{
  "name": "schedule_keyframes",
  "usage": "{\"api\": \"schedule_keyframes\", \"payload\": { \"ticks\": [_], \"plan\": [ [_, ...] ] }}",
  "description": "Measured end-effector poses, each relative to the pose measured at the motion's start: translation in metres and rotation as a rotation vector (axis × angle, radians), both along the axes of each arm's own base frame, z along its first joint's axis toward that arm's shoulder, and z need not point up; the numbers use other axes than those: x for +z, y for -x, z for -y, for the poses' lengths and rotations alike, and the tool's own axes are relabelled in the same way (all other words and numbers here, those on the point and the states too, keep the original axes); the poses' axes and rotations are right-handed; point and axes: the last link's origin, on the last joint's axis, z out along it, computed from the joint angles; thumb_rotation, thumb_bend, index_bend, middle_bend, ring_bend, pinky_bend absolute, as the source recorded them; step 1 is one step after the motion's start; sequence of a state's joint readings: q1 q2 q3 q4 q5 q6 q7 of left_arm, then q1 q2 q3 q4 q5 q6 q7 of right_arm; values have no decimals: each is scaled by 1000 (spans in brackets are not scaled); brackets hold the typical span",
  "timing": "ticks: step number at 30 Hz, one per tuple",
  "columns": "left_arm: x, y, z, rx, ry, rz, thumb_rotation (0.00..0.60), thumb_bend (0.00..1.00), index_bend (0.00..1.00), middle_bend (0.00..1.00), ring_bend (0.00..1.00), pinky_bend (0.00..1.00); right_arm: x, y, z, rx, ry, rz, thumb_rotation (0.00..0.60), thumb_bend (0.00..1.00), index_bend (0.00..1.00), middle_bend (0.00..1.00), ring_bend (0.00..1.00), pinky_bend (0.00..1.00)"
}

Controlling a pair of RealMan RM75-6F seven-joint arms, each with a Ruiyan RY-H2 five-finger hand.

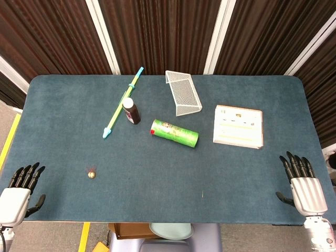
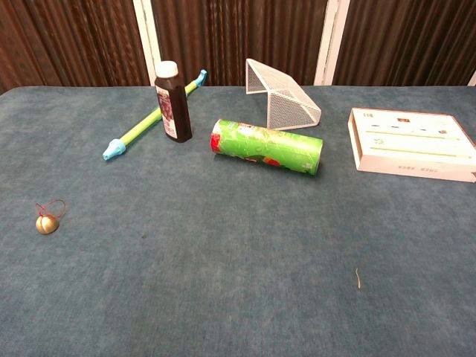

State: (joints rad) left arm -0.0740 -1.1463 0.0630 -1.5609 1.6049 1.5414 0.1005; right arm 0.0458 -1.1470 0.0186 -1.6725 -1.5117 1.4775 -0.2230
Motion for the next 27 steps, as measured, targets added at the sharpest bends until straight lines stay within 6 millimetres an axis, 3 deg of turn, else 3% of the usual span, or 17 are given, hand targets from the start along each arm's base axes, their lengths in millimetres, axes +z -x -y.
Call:
{"api": "schedule_keyframes", "payload": {
  "ticks": [3,4,6,7,9,10,15,20,27],
  "plan": [
    [-4,1,-1,5,16,-1,600,402,21,4,13,143,-2,0,2,0,-11,2,600,231,0,0,0,0],
    [-5,0,-1,4,18,2,600,402,56,61,94,285,-3,-1,2,3,-13,1,600,231,0,0,0,0],
    [-10,-3,-4,-14,8,19,600,402,159,277,338,605,-5,-1,1,7,-21,2,600,231,0,0,0,0],
    [-13,-5,-6,-27,0,31,600,402,252,497,541,818,-6,-1,2,6,-24,2,600,231,0,0,0,0],
    [-25,-9,-10,-61,-6,69,600,405,362,744,748,973,-6,0,2,3,-28,2,600,231,0,0,0,0],
    [-32,-10,-13,-76,0,88,600,408,404,820,812,999,-7,0,3,1,-28,2,600,231,0,0,0,0],
    [-67,-12,-38,-140,84,124,600,413,468,934,914,1000,-9,-2,3,7,-31,2,600,231,0,0,0,0],
    [-98,-14,-64,-155,133,64,600,413,471,948,924,1000,-11,-1,4,-2,-42,-3,600,231,0,0,0,0],
    [-115,-9,-84,-111,145,47,600,415,471,950,925,1000,-12,1,7,-13,-41,-8,600,231,0,0,0,0]
  ]
}}
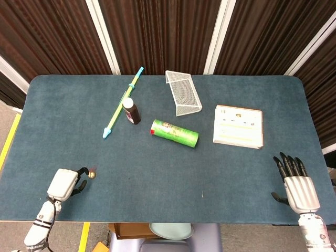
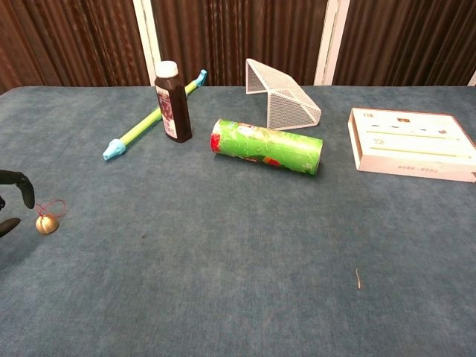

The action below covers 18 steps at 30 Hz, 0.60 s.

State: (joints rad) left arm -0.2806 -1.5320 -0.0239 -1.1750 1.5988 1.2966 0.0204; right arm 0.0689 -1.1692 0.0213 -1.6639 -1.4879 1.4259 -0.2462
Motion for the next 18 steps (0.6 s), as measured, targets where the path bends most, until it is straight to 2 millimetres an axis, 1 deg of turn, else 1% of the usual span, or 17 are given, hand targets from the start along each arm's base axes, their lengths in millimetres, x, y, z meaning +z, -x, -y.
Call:
{"api": "schedule_keyframes", "payload": {
  "ticks": [5,18],
  "plan": [
    [-4,5,-8,19,-6,-15,600,423,475,950,926,1000,0,0,1,-4,4,-2,600,231,0,0,0,0],
    [-13,8,-20,37,14,-18,600,424,492,950,926,1000,-1,1,2,-11,5,-7,600,231,0,0,0,0]
  ]
}}
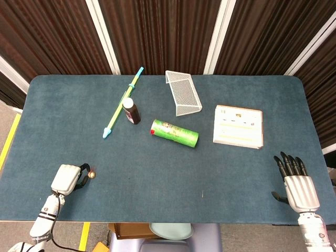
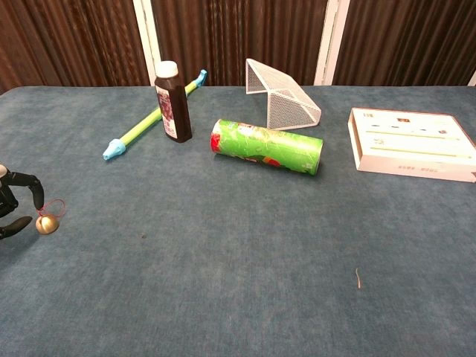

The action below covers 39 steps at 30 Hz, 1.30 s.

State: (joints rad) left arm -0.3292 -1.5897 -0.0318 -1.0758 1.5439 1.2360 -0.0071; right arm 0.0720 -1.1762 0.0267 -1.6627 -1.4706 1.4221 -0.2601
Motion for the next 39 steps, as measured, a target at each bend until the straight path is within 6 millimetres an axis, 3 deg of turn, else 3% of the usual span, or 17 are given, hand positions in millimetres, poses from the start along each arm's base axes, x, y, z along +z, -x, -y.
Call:
{"api": "schedule_keyframes", "payload": {
  "ticks": [8,39],
  "plan": [
    [-3,2,-3,0,-2,-14,600,423,534,951,926,1000,1,0,1,-2,5,1,600,232,0,0,0,0],
    [-8,-2,-6,-11,7,-18,600,423,534,953,926,1000,-1,1,2,-10,-8,-1,600,231,0,0,0,0]
  ]
}}
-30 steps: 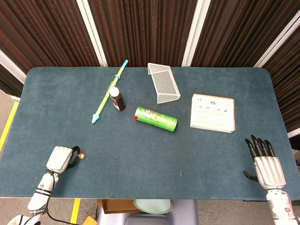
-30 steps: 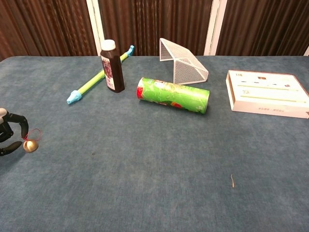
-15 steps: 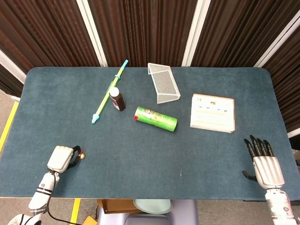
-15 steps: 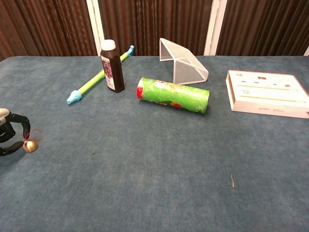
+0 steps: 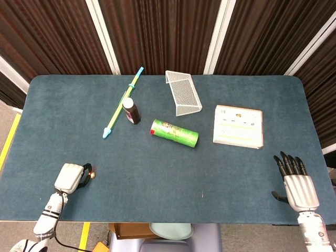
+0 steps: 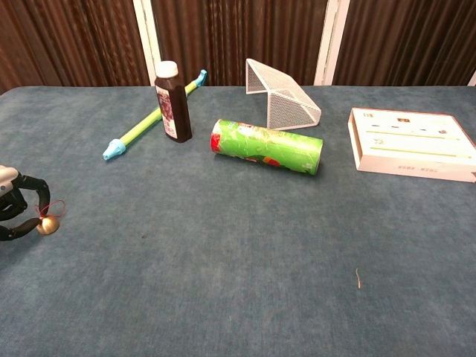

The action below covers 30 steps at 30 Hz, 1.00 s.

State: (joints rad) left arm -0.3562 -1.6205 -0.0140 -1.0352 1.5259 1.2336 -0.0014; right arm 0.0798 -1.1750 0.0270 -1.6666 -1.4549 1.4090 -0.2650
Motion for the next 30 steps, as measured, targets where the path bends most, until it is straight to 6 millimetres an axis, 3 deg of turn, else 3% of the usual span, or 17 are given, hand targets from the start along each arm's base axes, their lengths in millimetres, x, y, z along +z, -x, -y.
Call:
{"api": "schedule_keyframes", "payload": {
  "ticks": [30],
  "plan": [
    [-4,-1,1,0,8,5,600,422,595,953,926,1000,1,0,0,-1,3,1,600,231,0,0,0,0]
  ]
}}
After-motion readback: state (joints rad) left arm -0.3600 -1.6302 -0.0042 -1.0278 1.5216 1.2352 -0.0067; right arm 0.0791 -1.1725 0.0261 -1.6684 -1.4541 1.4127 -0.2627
